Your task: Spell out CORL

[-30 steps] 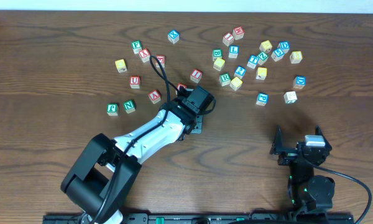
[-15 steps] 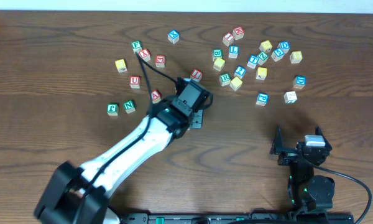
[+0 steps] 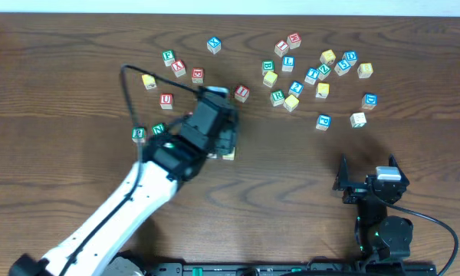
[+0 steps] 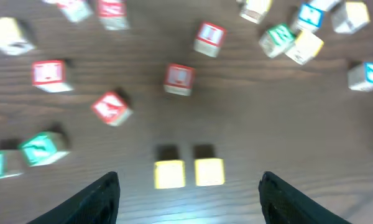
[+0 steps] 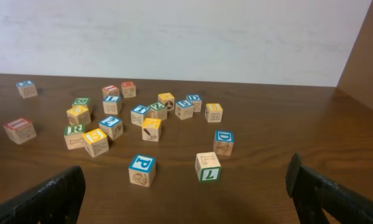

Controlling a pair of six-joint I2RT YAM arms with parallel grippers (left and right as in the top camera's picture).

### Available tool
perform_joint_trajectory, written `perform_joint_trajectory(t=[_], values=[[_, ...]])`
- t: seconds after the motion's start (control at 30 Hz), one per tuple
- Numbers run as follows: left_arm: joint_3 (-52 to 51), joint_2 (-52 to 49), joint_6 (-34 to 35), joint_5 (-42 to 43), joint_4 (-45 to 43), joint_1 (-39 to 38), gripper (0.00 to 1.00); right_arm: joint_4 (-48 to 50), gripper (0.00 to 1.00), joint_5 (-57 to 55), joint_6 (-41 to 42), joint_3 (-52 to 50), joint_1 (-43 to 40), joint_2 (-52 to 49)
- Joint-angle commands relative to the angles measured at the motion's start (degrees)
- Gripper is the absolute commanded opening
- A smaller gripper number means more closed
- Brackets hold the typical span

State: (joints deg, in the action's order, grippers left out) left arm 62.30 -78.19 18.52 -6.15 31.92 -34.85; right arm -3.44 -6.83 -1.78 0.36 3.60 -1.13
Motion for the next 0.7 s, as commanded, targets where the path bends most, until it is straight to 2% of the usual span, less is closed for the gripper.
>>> perform_joint_trajectory(t=[0.0, 0.27, 0.4, 0.67], values=[[1.0, 5.7, -3.8, -0.7, 3.0, 6.3, 0.71, -0.2, 0.99, 0.3, -0.5, 0.0, -0.2, -0.3], [1.1, 14.4, -7.8, -0.4, 8.3, 15.5, 0.71, -0.2, 0.99, 0.4, -0.5, 0.0, -0.2, -0.3], [1.1, 15.9, -12.3, -0.3, 9.7, 17.0, 0.71, -0.2, 0.99, 0.3, -0.5, 0.0, -0.2, -0.3], [1.1, 15.8, -13.4, 1.8, 10.2, 26.4, 0.71, -0.2, 0.99, -0.1, -0.5, 0.0, -0.2, -0.3]])
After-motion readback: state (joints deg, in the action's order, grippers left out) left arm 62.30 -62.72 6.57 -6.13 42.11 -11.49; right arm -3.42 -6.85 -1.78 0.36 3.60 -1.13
